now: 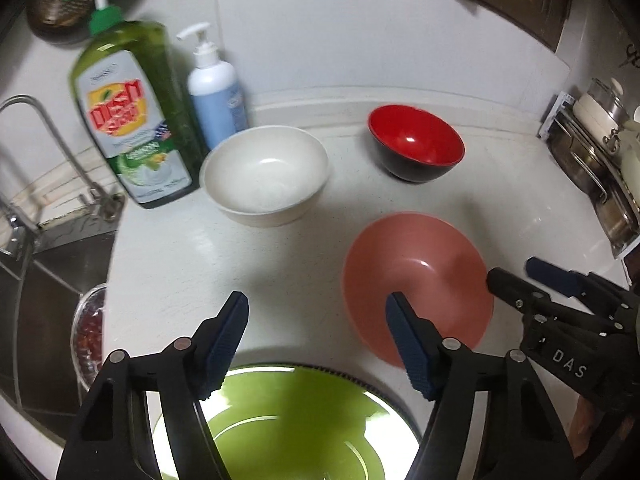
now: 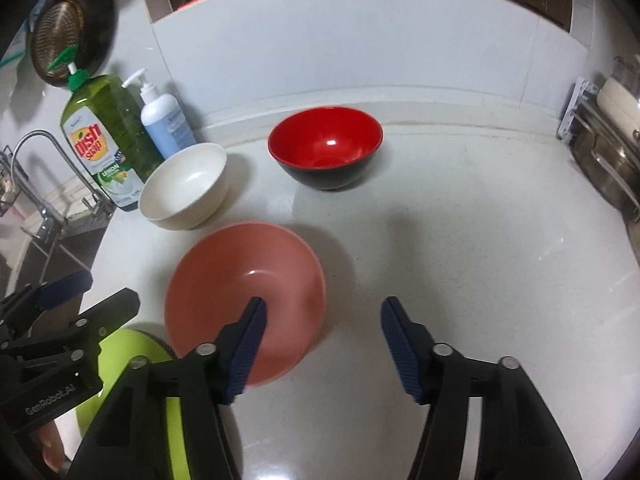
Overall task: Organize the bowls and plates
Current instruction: 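Move both grippers to the pink bowl beside the plate stack, then close both grippers on the pink bowl rim, then lift the pink bowl with both grippers and move it away from the plates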
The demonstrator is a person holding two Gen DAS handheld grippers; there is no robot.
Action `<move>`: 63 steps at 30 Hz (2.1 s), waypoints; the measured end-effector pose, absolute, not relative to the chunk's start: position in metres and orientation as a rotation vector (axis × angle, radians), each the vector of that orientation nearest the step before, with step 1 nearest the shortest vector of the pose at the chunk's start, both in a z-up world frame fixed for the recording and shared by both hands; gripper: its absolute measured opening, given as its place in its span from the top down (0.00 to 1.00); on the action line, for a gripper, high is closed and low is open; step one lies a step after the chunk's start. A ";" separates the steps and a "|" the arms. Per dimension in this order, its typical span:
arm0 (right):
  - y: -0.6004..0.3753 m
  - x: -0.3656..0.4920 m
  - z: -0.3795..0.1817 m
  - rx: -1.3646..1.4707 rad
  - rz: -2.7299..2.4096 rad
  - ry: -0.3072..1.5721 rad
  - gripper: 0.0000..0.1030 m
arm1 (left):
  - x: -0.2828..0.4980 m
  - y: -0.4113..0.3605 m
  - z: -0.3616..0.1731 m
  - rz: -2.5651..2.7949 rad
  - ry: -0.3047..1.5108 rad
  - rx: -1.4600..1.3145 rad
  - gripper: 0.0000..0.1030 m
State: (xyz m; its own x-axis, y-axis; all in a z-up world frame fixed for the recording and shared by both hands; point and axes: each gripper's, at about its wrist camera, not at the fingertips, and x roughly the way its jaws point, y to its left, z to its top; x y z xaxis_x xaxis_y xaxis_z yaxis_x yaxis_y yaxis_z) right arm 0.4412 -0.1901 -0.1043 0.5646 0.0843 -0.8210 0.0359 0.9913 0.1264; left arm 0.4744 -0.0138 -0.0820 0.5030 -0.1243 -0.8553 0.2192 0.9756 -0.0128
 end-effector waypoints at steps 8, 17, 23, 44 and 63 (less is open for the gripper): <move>-0.200 0.460 -0.131 0.261 0.049 1.086 0.67 | 0.493 -0.031 -0.109 -0.228 1.105 0.133 0.55; -0.198 0.466 -0.137 0.272 0.063 1.132 0.83 | 0.508 -0.033 -0.129 -0.231 1.194 0.072 0.74; -0.196 0.471 -0.141 0.293 0.076 1.156 0.91 | 0.513 -0.033 -0.136 -0.235 1.233 0.013 0.89; -0.246 0.436 -0.116 0.343 -0.001 1.116 0.92 | 0.480 -0.102 -0.098 -0.286 1.199 0.056 0.92; -0.328 0.392 -0.127 0.350 -0.163 1.141 0.92 | 0.452 -0.179 -0.135 -0.384 1.324 0.089 0.89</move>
State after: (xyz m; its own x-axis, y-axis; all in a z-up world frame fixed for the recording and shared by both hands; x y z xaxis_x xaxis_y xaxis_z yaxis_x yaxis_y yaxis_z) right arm 0.3921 -0.3280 -0.1267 0.4119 0.0501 -0.9098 0.3032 0.9341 0.1888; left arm 0.4521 -0.1790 -0.1351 0.1916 -0.2231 -0.9558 0.3232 0.9338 -0.1531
